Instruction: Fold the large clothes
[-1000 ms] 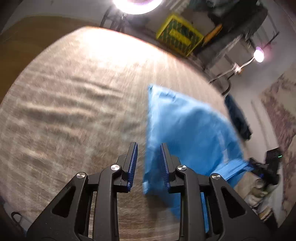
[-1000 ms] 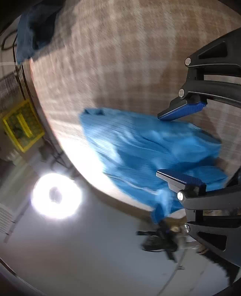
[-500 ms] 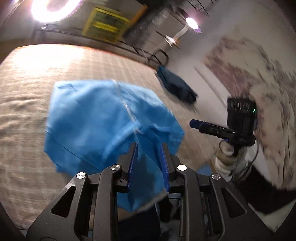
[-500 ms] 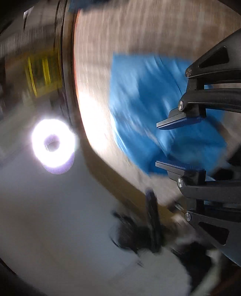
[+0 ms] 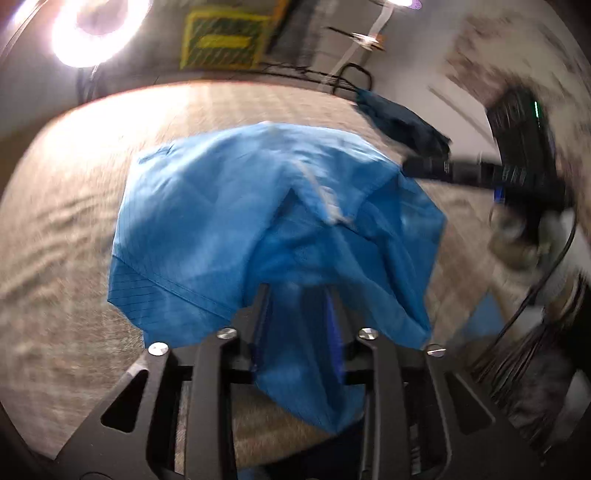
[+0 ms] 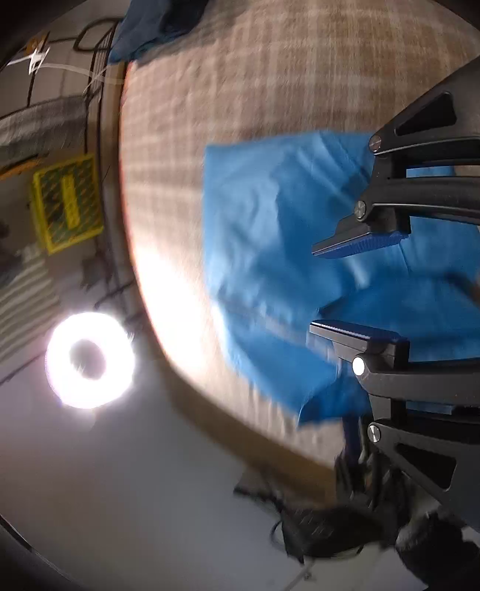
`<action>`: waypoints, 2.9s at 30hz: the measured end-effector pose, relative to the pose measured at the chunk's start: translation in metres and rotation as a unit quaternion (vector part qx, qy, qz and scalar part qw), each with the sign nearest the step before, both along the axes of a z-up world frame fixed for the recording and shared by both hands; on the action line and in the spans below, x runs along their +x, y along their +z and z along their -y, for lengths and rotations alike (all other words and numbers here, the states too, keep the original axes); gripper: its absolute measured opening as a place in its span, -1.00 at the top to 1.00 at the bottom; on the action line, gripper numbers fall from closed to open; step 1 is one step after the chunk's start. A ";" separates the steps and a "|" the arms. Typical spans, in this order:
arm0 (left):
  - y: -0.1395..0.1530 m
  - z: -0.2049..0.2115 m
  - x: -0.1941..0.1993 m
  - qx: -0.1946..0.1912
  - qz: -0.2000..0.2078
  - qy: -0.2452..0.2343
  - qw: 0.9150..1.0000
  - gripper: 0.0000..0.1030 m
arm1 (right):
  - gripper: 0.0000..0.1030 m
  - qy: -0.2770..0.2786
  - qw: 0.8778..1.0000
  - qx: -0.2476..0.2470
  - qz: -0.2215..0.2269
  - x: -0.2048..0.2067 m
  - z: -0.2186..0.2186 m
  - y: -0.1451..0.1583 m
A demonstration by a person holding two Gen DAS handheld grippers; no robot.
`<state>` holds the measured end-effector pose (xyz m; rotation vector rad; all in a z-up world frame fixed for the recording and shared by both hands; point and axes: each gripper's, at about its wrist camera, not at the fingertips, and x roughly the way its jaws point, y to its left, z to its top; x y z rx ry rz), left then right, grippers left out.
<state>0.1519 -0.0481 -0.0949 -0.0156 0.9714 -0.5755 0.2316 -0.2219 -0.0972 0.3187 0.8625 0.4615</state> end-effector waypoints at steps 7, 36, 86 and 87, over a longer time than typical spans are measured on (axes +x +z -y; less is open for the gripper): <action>-0.029 0.032 -0.013 0.107 0.002 0.003 0.994 0.31 | 0.17 0.083 0.995 0.032 -0.050 -0.003 -0.058 -0.017; -0.004 0.005 -0.043 0.065 0.062 -0.038 0.995 1.00 | 0.73 0.014 0.986 0.104 -0.132 0.042 -0.088 -0.058; -0.001 -0.086 -0.001 -0.023 -0.012 0.142 0.990 0.06 | -0.13 0.049 0.994 -0.100 -0.012 -0.090 0.005 -0.003; -0.009 -0.098 0.004 -0.035 -0.030 0.160 0.986 0.02 | -0.13 0.021 0.997 -0.080 -0.012 -0.088 0.021 -0.003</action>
